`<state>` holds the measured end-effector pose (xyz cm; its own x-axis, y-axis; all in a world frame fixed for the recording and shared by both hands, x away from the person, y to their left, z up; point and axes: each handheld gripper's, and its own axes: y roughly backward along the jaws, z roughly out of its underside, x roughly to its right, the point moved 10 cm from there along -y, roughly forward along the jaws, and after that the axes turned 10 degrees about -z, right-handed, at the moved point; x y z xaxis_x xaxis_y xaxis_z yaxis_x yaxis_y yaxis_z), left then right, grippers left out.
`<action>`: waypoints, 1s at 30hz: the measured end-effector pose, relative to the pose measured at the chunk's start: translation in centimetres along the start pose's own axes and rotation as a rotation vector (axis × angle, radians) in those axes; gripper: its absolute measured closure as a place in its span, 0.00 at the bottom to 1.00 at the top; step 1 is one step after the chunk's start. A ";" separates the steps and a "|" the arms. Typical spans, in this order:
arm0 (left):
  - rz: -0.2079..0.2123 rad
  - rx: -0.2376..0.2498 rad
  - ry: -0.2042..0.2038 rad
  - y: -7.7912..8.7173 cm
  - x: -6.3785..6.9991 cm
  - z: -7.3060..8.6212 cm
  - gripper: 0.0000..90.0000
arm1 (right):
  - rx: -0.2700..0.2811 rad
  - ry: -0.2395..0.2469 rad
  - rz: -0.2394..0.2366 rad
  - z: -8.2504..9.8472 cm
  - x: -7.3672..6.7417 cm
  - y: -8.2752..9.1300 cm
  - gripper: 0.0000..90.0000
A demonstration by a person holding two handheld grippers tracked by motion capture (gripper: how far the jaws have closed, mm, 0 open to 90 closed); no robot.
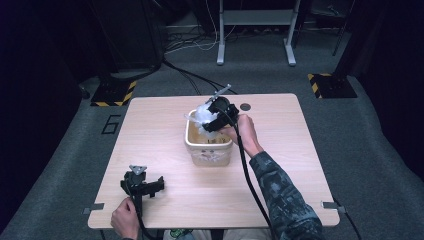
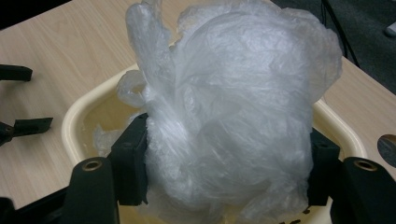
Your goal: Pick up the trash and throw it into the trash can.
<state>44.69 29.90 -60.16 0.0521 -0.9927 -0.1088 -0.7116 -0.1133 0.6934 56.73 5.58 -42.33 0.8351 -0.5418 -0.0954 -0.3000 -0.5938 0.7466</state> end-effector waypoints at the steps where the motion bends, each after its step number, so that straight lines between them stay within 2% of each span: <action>1: 0.000 -0.001 0.000 0.0 0.0 0.0 0.00 | -0.003 -0.005 -0.003 0.0 0.1 -0.2 0.37; 11: 0.000 0.000 -0.003 0.0 0.0 0.0 0.00 | -0.062 -0.056 -0.009 1.2 0.5 -2.6 0.37; 17: 0.000 0.000 -0.003 0.0 0.0 0.0 0.00 | -0.074 -0.081 -0.023 1.7 0.7 -3.3 0.36; 20: 0.000 0.000 -0.003 0.0 0.0 0.0 0.00 | -0.064 -0.089 -0.008 1.7 0.8 -3.2 0.29; 23: -0.001 0.002 0.001 0.0 0.0 0.0 0.00 | -0.055 -0.096 0.000 1.6 0.9 -2.8 0.15; 27: -0.001 0.002 0.000 0.0 0.0 0.0 0.00 | -0.043 -0.095 0.001 1.7 1.0 -2.0 0.08; 30: -0.001 0.002 0.001 0.0 0.0 0.0 0.00 | -0.037 -0.092 -0.001 1.9 0.8 -1.2 0.06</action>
<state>44.73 29.91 -60.15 0.0535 -0.9926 -0.1091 -0.7131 -0.1145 0.6917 56.86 4.75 -44.52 0.7887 -0.5948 -0.1552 -0.2808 -0.5732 0.7698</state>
